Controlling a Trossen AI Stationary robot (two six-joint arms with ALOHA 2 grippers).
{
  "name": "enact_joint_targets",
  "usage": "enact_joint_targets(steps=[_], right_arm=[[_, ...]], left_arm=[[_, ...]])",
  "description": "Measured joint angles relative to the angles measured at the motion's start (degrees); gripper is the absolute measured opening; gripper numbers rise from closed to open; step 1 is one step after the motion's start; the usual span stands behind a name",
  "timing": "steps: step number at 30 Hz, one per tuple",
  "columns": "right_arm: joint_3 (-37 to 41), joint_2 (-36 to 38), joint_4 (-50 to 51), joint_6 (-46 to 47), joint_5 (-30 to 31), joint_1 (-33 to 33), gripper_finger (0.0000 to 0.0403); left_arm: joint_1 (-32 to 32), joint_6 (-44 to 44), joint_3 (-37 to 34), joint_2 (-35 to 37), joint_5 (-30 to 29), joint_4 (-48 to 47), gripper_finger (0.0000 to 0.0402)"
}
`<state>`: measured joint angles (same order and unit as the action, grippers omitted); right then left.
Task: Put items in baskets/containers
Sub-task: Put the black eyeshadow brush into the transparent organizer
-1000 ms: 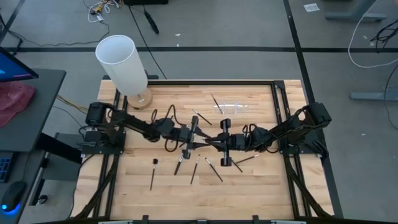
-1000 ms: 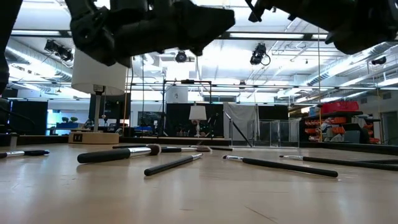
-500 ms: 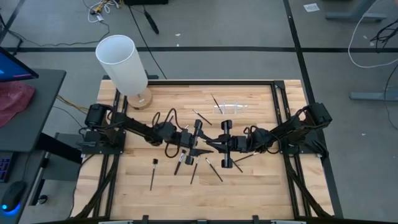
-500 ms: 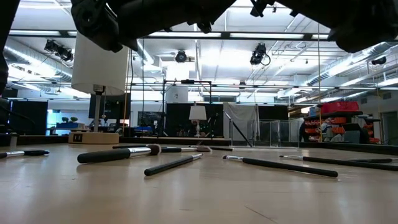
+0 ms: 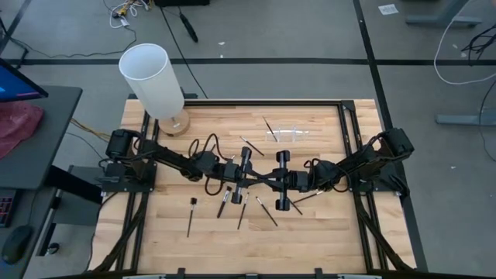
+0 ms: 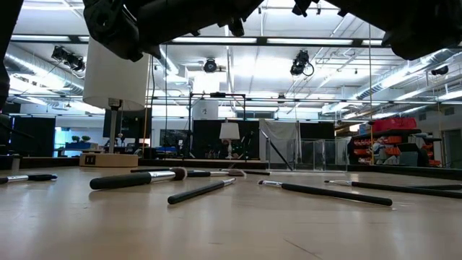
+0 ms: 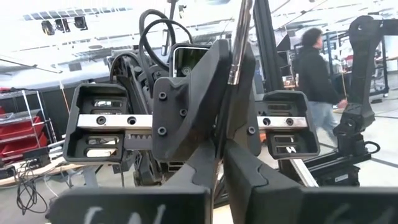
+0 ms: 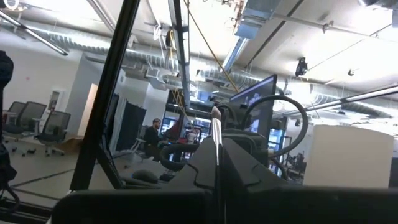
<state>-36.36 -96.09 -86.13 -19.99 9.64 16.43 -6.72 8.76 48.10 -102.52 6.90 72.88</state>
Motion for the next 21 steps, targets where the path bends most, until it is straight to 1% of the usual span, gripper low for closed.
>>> enact_joint_targets(steps=[5, 10, 14, 17, 21], right_arm=[[0.0, 0.0, 1.0, -0.5, 1.4, 0.7, 0.0007], [0.0, 0.1, 2.7, -1.9, 5.4, 2.5, 0.0007], [0.0, 0.0, 3.3, -4.9, 9.1, 4.5, 0.0007], [0.0, 0.0, 3.3, -5.8, 10.5, 5.0, 0.0007], [0.1, 0.0, 3.6, -5.4, 10.3, 5.1, 0.0007]], left_arm=[[0.0, 0.0, 0.0, 0.0, 0.6, -0.1, 0.0016], [0.0, 0.0, 0.0, 0.0, 0.9, -1.6, 0.0010], [0.0, 0.0, 0.0, 0.0, 0.8, -3.0, 0.0013], [0.0, -0.4, 0.0, 0.0, 0.8, -3.0, 0.0035], [0.0, -0.6, 0.0, 0.0, 1.9, -2.4, 0.0079]])
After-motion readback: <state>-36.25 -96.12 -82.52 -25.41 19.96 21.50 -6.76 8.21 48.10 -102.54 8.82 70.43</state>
